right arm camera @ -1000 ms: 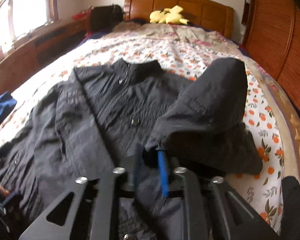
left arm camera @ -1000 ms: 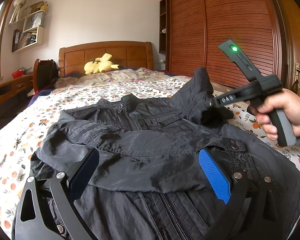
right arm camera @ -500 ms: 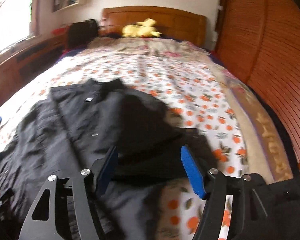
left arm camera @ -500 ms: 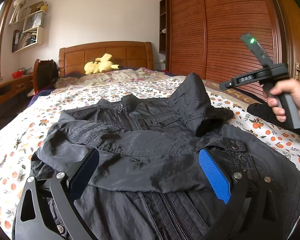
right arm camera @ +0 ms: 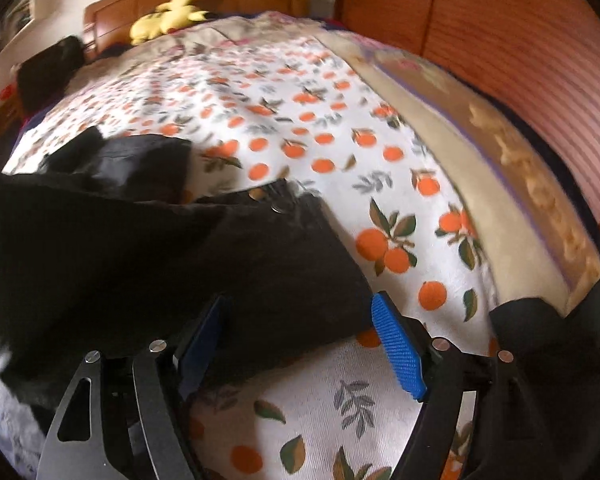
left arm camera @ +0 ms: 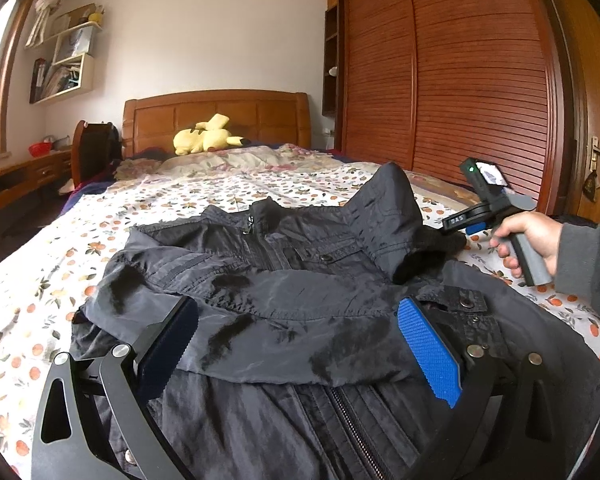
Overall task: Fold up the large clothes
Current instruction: 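Carry the lifted sleeve with the right gripper across the jacket body and release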
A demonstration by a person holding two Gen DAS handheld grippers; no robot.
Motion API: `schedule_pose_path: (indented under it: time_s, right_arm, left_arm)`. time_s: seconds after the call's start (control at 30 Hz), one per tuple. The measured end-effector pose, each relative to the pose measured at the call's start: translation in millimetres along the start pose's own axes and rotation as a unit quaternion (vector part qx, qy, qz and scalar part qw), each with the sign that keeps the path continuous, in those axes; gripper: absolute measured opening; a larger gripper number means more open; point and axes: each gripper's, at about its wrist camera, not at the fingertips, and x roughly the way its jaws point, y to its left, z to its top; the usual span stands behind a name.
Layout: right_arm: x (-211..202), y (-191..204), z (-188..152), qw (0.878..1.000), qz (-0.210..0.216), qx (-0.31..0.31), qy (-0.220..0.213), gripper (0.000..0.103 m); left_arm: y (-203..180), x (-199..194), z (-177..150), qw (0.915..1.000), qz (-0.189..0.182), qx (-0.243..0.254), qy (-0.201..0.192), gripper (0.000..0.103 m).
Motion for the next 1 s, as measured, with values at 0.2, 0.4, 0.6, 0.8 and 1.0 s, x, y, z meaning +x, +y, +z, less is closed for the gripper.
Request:
schedule_pose_path:
  time_s: [0.2, 0.4, 0.6, 0.8, 1.0]
  right_arm:
    - [8.6, 3.6, -3.1, 0.999, 0.020, 0.015, 0.027, 0.062]
    - [-1.5, 22.6, -6.6, 0.999, 0.032, -0.017, 0.023, 0.020]
    - [-51.2, 42.4, 1.7, 0.997, 0.043, -0.033, -0.047, 0.016]
    - [-108.8, 81.3, 4.6, 0.990, 0.066, -0.084, -0.089, 0.015]
    - [-158.3, 124.3, -5.6, 0.979, 0.101, -0.127, -0.124, 0.015]
  left_arm:
    - [5.7, -14.5, 1.3, 1.0000, -0.002, 0.004, 0.004, 0.100]
    - [17.7, -24.8, 0.3, 0.9997, 0.009, 0.000, 0.020, 0.100]
    - [25.4, -34.2, -4.5, 0.9994, 0.016, 0.001, 0.032, 0.100]
    - [30.0, -44.8, -8.5, 0.9991, 0.026, 0.006, 0.033, 0.100]
    - [35.8, -57.2, -7.4, 0.9990, 0.034, 0.009, 0.027, 0.100]
